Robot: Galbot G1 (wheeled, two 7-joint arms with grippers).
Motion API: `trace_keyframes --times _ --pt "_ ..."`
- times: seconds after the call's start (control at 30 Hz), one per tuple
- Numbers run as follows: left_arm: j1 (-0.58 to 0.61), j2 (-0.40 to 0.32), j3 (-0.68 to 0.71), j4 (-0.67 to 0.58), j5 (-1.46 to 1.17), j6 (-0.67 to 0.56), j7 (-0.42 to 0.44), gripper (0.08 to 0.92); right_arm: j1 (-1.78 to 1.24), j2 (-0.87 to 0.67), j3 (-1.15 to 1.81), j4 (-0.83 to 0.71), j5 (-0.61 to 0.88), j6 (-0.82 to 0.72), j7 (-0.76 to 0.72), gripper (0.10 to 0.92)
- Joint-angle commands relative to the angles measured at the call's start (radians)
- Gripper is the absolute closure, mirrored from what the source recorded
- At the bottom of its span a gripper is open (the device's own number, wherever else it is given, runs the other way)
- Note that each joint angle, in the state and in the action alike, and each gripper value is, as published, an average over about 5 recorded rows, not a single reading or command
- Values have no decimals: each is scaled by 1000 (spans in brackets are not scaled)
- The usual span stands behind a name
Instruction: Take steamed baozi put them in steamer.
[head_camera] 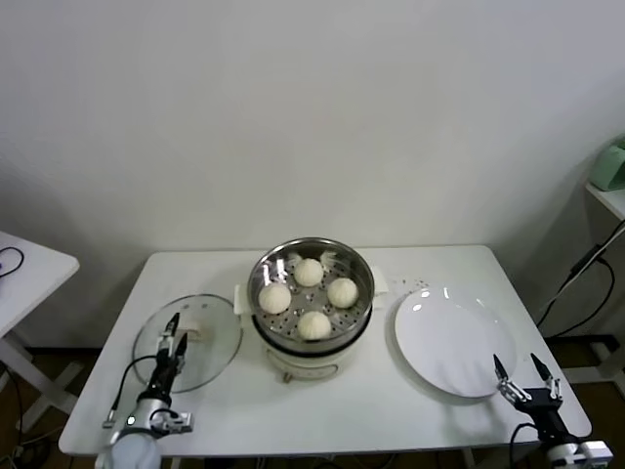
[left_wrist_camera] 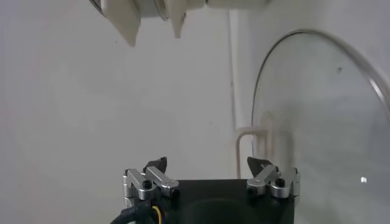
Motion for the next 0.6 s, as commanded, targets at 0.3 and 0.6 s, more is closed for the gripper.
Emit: trace_keyframes --times 0.3,0.6 --pt "-90 14 21 78 53 14 3 180 -4 14 1 0 0 7 -7 203" --pt "-94 11 21 97 63 9 7 389 -1 13 2 0 4 7 -6 203"
